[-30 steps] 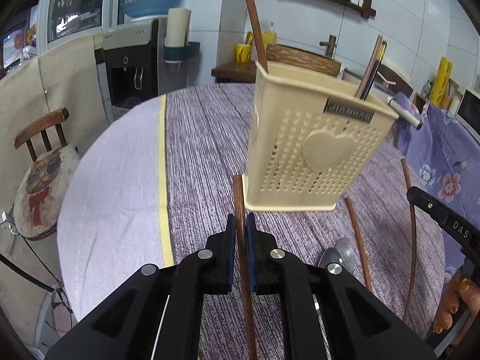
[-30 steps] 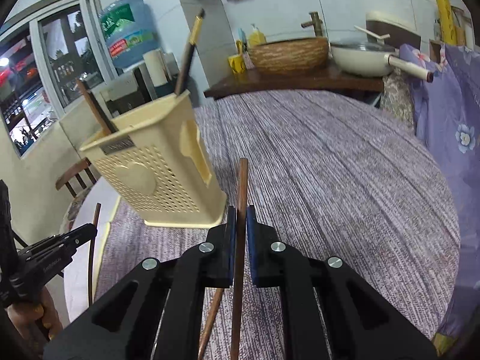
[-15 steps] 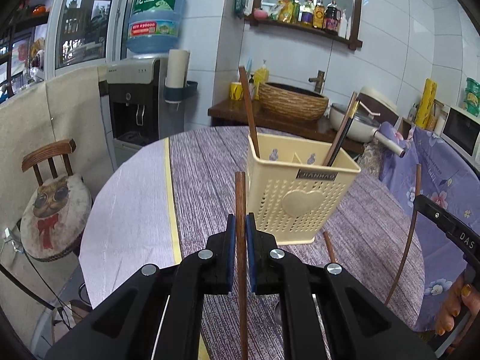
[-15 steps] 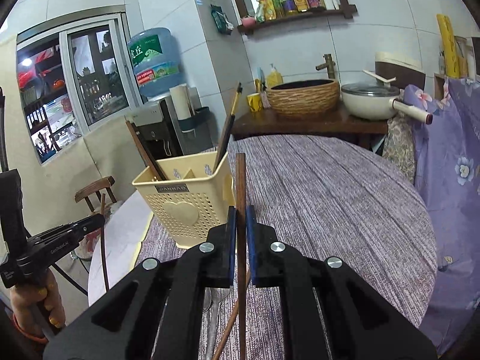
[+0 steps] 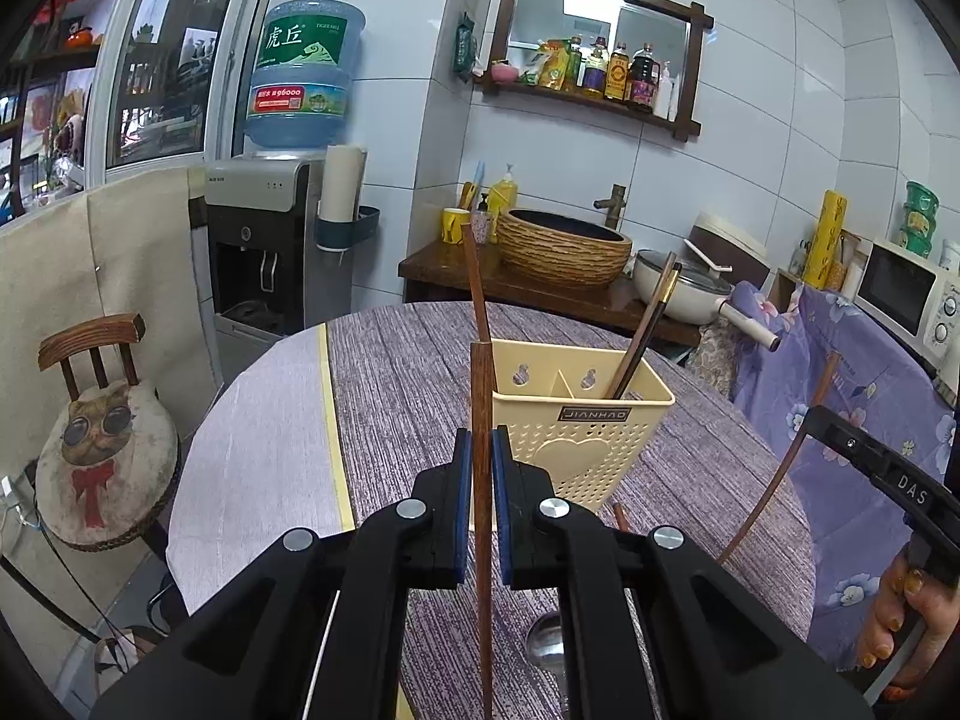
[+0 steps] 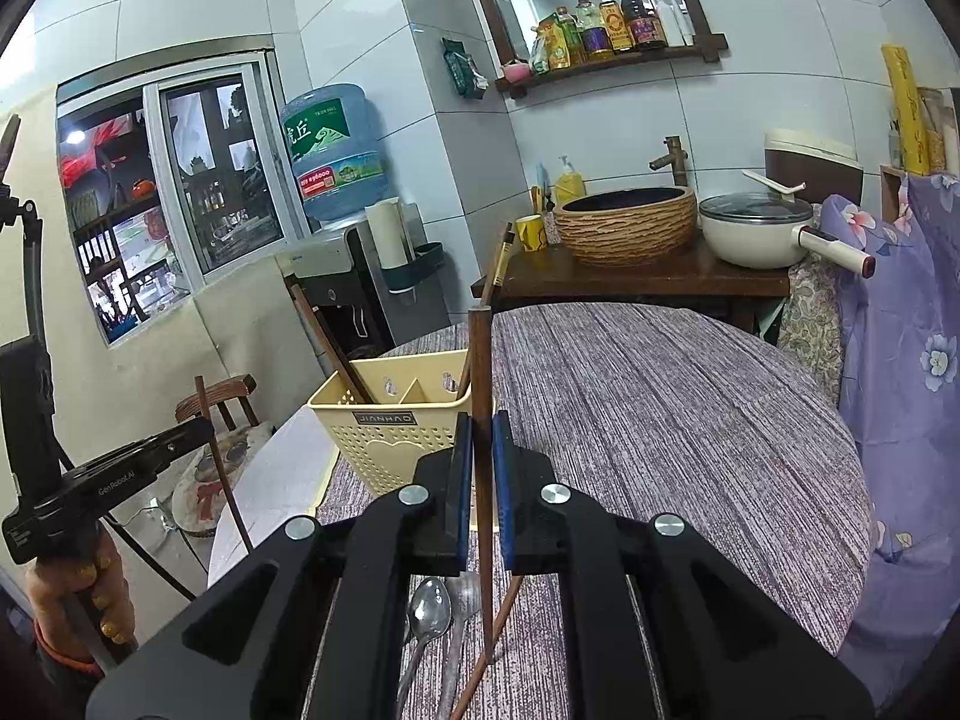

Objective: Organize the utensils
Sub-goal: 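Lift both brown chopsticks and carry them above the utensil holder, then lower both chopsticks into the holder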

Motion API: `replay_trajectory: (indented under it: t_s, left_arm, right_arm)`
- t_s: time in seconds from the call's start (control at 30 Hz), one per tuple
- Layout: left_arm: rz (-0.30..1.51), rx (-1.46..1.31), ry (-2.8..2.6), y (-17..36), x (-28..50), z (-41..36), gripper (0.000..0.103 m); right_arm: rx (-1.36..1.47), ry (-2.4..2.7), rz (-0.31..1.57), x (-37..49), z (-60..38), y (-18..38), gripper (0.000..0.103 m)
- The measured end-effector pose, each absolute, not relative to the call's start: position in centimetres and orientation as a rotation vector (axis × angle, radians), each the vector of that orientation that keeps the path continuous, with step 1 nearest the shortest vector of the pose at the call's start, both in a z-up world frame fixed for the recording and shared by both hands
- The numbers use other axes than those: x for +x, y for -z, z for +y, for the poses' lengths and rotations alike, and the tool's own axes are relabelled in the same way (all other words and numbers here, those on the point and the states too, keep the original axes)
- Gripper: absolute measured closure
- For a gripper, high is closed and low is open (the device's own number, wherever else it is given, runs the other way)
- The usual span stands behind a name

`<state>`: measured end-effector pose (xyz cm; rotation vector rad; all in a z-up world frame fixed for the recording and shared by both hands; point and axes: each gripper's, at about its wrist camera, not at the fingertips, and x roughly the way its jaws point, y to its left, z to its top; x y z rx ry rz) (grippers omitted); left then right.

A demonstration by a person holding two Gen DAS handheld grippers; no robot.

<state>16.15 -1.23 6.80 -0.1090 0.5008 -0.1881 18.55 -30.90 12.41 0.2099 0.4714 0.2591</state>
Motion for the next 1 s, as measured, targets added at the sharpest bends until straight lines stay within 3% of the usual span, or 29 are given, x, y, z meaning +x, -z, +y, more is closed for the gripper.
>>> replay_trajectory:
  t_s: [0.67,1.0]
  left_arm:
    - [0.448,-0.095,0.208,-9.0,15.8,-0.8,0.095]
    - [0.406,-0.07,0.282,-13.4,16.2,-0.9,0.095]
  right_arm:
    - [0.209,-0.325,0.461,19.4,-30.3,-14.3,0.095]
    - [0.2,-0.403,0.421,21.0,-29.4,-18.5,0.095]
